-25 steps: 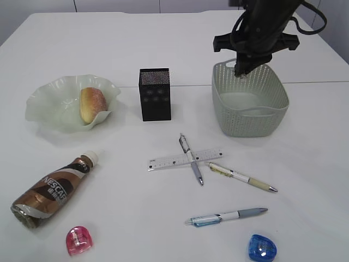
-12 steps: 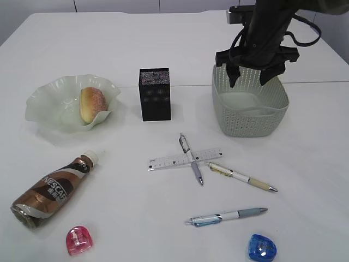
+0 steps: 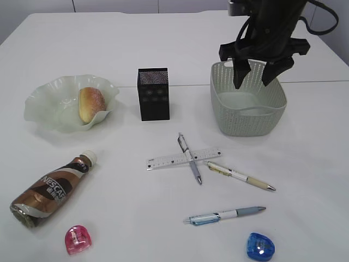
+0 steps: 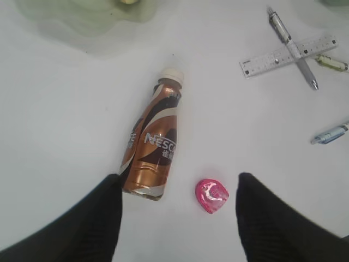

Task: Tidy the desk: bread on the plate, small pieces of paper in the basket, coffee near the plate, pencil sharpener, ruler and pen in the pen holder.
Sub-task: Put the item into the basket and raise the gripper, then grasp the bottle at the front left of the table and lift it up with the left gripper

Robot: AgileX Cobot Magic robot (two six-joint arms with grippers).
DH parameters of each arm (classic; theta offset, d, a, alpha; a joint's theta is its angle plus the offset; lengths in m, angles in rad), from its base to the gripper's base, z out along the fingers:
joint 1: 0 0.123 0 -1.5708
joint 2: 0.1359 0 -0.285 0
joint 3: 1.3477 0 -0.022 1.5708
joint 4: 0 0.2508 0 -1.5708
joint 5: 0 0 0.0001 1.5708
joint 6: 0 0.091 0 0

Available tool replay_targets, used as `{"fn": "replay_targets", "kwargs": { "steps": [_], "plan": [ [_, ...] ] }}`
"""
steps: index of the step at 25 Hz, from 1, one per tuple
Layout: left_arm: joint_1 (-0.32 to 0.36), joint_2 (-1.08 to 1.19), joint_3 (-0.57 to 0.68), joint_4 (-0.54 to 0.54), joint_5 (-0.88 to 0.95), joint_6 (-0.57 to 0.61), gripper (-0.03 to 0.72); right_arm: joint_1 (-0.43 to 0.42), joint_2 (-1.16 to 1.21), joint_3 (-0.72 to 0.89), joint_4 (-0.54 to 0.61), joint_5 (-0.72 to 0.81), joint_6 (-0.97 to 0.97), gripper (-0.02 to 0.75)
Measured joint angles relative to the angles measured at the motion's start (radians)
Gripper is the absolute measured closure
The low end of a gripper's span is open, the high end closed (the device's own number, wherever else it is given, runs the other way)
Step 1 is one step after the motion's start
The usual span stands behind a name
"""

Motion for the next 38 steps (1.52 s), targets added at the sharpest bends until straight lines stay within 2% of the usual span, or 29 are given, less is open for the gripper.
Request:
{"fn": "replay_targets", "kwargs": {
  "steps": [3,11,18,21,27,33,38],
  "plan": [
    [0.000,0.000,0.000,0.000,-0.014,0.000,0.210,0.004,-0.049,0.083,0.005,0.000,-0.017,0.281],
    [0.000,0.000,0.000,0.000,-0.025,0.006,0.228,0.014,-0.260,0.443,0.014,-0.036,-0.050,0.283],
    [0.000,0.122,0.000,-0.001,-0.023,0.117,0.228,0.014,-0.463,0.658,0.014,-0.067,-0.050,0.283],
    [0.000,0.214,-0.010,0.015,-0.023,0.181,0.228,0.014,-0.500,0.692,0.001,-0.067,-0.050,0.283],
    [-0.009,0.399,-0.088,0.060,-0.020,0.202,0.225,0.014,-0.504,0.698,-0.019,-0.071,-0.054,0.284],
    [-0.135,0.554,-0.158,0.155,-0.030,0.220,0.099,0.014,-0.504,0.700,-0.022,-0.096,-0.055,0.284],
    [-0.185,0.637,-0.160,0.193,-0.083,0.215,0.071,0.014,-0.504,0.700,-0.028,-0.100,-0.055,0.284]
  ]
}}
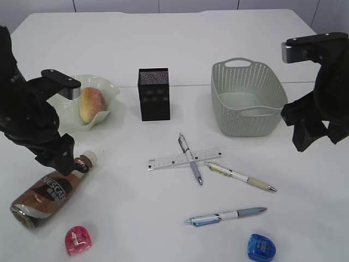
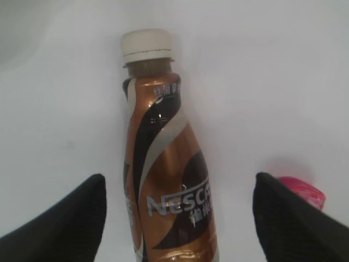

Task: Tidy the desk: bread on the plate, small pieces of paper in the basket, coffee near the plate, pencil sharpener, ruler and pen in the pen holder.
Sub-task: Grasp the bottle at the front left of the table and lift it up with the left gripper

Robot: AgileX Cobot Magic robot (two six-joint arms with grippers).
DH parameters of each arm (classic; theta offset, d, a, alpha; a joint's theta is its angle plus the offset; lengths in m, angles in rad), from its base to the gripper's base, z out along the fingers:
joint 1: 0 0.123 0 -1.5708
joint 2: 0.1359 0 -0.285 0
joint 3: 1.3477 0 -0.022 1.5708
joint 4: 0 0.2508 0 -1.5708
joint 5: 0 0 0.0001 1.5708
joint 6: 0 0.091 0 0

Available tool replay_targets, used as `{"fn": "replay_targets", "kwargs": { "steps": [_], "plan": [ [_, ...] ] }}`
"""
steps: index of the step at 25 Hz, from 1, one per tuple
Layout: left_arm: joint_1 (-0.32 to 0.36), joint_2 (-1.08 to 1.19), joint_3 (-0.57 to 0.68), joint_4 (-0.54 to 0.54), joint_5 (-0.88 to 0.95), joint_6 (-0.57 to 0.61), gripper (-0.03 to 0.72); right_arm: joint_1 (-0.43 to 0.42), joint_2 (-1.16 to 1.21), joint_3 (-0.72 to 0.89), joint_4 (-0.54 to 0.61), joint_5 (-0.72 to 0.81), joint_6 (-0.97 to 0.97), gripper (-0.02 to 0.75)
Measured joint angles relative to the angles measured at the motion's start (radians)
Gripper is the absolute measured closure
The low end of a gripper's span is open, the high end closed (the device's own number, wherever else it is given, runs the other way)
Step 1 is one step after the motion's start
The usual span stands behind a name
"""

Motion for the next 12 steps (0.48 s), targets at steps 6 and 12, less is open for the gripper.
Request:
{"fn": "replay_targets", "kwargs": {
  "steps": [6,12],
  "plan": [
    [0.000,0.054,-0.004,0.013,-0.045,-0.018,0.069,0.000,0.000,0.000,-0.002,-0.010,-0.002,0.284],
    [0.000,0.109,-0.005,0.018,-0.079,-0.026,0.069,0.000,0.000,0.000,-0.007,-0.020,-0.002,0.289]
  ]
}}
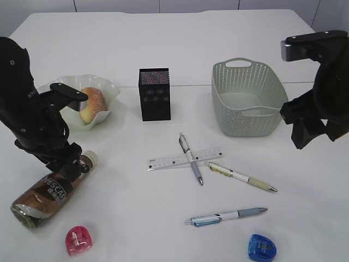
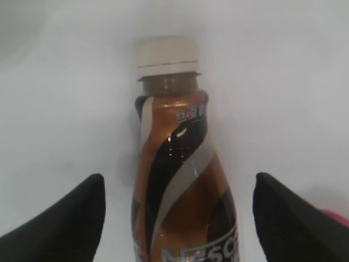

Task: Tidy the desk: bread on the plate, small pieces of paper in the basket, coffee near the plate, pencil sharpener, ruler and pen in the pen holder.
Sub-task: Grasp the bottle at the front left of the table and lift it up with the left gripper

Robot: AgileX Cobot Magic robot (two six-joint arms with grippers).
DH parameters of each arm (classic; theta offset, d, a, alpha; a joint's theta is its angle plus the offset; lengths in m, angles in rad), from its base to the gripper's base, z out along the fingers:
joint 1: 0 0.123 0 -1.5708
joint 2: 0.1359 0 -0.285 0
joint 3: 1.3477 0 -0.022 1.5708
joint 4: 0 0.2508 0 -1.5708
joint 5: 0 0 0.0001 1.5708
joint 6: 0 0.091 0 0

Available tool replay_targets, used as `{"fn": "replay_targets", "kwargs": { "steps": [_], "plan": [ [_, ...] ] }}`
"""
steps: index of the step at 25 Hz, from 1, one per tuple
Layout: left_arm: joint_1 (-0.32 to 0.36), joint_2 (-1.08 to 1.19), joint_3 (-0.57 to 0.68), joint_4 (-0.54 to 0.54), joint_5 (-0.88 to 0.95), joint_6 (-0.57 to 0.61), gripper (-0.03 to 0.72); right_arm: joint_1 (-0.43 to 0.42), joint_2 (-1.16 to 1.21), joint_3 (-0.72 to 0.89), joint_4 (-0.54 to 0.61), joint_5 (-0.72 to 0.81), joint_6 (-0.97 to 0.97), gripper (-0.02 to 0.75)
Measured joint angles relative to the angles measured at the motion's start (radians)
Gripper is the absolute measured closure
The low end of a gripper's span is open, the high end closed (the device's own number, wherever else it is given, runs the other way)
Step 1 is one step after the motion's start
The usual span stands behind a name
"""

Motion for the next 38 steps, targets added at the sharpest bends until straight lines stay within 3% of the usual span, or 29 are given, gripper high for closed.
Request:
{"fn": "replay_targets", "kwargs": {
  "steps": [11,33,38],
  "plan": [
    [0.000,0.068,-0.001,0.000,-0.017,-0.002,0.087,0.000,0.000,0.000,0.000,-0.010,0.000,0.289],
    [0.000,0.088,-0.004,0.000,-0.011,-0.004,0.323,0.000,0.000,0.000,0.000,-0.011,0.000,0.290],
    [0.000,0.088,-0.004,-0.007,-0.016,-0.004,0.336,0.000,0.000,0.000,0.000,-0.011,0.000,0.290]
  ]
}}
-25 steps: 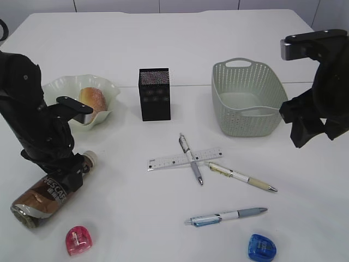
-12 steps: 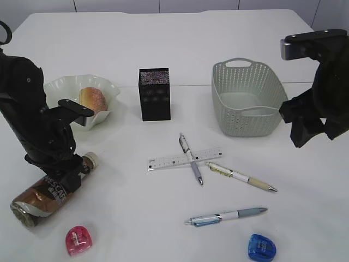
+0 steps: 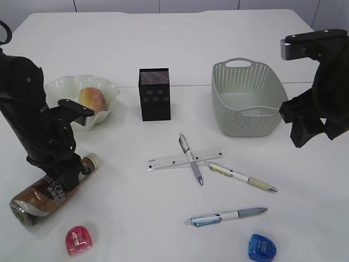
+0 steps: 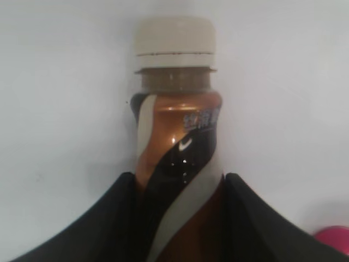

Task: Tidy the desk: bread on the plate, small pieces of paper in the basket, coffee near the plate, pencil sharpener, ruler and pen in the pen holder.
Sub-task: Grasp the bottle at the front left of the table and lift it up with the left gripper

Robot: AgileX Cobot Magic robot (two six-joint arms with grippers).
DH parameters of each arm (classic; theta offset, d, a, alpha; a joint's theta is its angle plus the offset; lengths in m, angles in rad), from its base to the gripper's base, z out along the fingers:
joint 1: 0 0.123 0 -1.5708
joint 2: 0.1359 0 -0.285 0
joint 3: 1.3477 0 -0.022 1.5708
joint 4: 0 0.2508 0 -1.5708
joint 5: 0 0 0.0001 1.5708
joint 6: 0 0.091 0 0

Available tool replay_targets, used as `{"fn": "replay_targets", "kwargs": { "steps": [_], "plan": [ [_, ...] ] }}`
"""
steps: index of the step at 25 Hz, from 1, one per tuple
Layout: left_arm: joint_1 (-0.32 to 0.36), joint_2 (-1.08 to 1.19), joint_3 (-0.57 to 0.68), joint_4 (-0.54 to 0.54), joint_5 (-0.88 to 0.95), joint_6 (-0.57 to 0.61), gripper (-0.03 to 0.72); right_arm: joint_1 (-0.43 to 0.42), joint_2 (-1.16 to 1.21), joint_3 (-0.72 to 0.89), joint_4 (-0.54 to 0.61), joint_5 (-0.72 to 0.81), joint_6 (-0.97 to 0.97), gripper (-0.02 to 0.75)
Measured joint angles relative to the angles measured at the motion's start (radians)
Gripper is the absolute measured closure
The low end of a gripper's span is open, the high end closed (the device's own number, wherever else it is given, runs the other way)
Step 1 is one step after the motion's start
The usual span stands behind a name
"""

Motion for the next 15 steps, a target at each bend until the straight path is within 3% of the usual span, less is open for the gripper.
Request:
{"fn": "replay_targets", "kwargs": {
  "steps": [15],
  "plan": [
    [0.000,-0.085,0.002,-0.131,-0.097,0.000,0.338,0.000,0.000,0.000,0.000,0.000,0.000,0.290]
  ]
}}
